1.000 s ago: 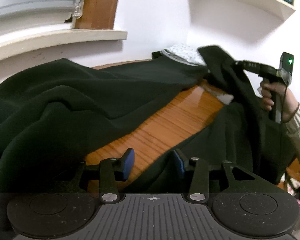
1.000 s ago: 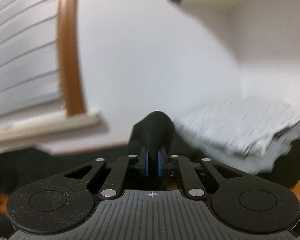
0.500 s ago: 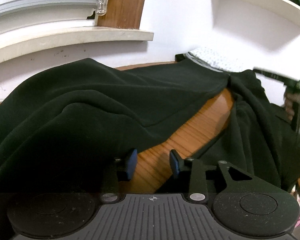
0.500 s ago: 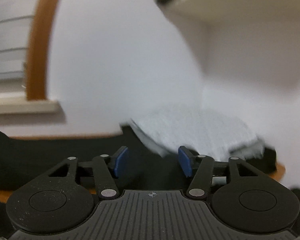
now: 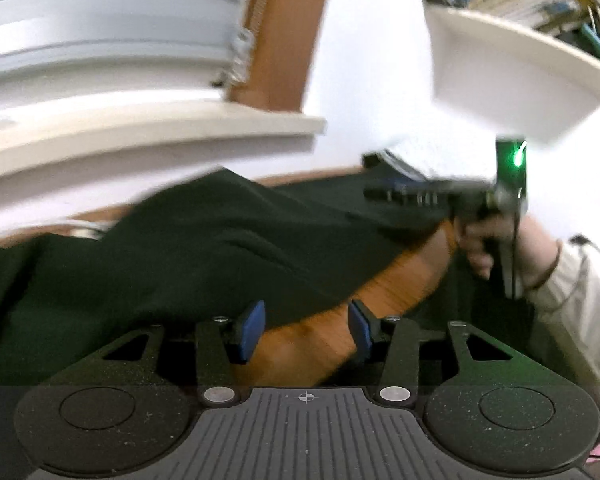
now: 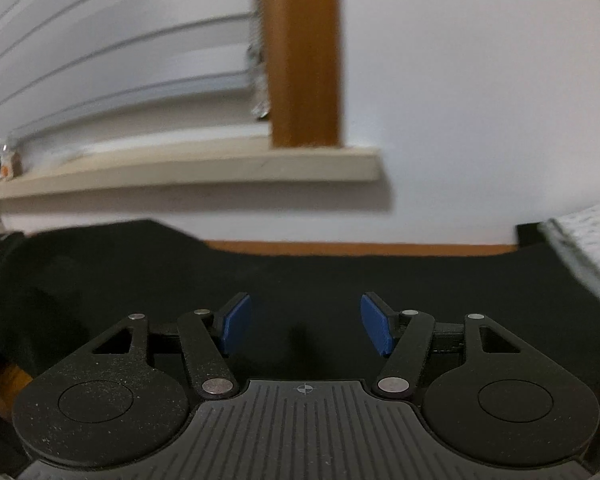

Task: Fold clothes

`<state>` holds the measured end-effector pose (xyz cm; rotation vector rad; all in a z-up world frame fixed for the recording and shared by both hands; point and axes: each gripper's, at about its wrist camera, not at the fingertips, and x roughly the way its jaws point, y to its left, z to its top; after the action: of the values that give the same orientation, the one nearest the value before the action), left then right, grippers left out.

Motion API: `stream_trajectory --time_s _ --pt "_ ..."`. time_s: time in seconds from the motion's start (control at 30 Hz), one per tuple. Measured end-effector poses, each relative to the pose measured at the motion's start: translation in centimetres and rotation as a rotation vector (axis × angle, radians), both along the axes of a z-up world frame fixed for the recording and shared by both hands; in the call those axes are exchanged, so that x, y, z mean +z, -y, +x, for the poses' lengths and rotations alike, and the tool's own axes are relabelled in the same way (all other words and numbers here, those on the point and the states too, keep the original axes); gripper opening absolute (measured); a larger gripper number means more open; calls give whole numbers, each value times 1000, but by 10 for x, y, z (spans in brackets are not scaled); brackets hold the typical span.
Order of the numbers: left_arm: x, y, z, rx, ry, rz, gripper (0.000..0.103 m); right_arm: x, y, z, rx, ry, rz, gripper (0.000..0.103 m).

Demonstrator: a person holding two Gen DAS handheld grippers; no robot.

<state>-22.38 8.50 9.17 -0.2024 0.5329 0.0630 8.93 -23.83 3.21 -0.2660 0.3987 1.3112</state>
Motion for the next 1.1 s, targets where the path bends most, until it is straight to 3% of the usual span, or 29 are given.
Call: stream_trajectory --time_s 0.07,0.13,0.23,0.37,0.5,0.63,0.77,0.87,0.9,0.97,1.0,1.07,1.1 --pt "9 -20 -15 33 9 25 51 -6 -5 -7 16 13 -20 61" --pt "21 -46 -27 90 11 49 67 -8 -9 -9 20 8 -31 61" --pt "36 -85 -41 150 23 63 69 -10 -12 -5 18 -30 -36 66" --pt "40 -139 -29 216 -26 114 74 -13 -10 -1 6 -60 -40 66" --pt "21 -196 -4 219 -80 23 74 -15 -11 -2 10 -62 -37 66" --pt "-8 -237 12 296 -129 -97 71 -15 -12 1 9 -72 -35 66" --pt "-26 -254 13 313 -160 -159 68 -15 -14 0 14 -70 -41 66" --pt "-28 -254 14 291 -165 -163 68 -16 -16 0 21 -73 -53 66" --pt "-28 -254 15 288 -167 -156 64 -17 -16 0 23 -73 -56 66" --pt "-30 -248 11 271 -157 -138 39 -17 -16 -1 24 -69 -54 66" --pt "-31 -242 10 257 -154 -98 15 -17 -16 -1 24 -68 -53 66" --pt "-29 -227 5 251 -129 -27 11 -17 -16 0 23 -72 -52 66" --pt "-19 -221 -5 273 -74 -5 10 -17 -16 0 23 -74 -53 66"
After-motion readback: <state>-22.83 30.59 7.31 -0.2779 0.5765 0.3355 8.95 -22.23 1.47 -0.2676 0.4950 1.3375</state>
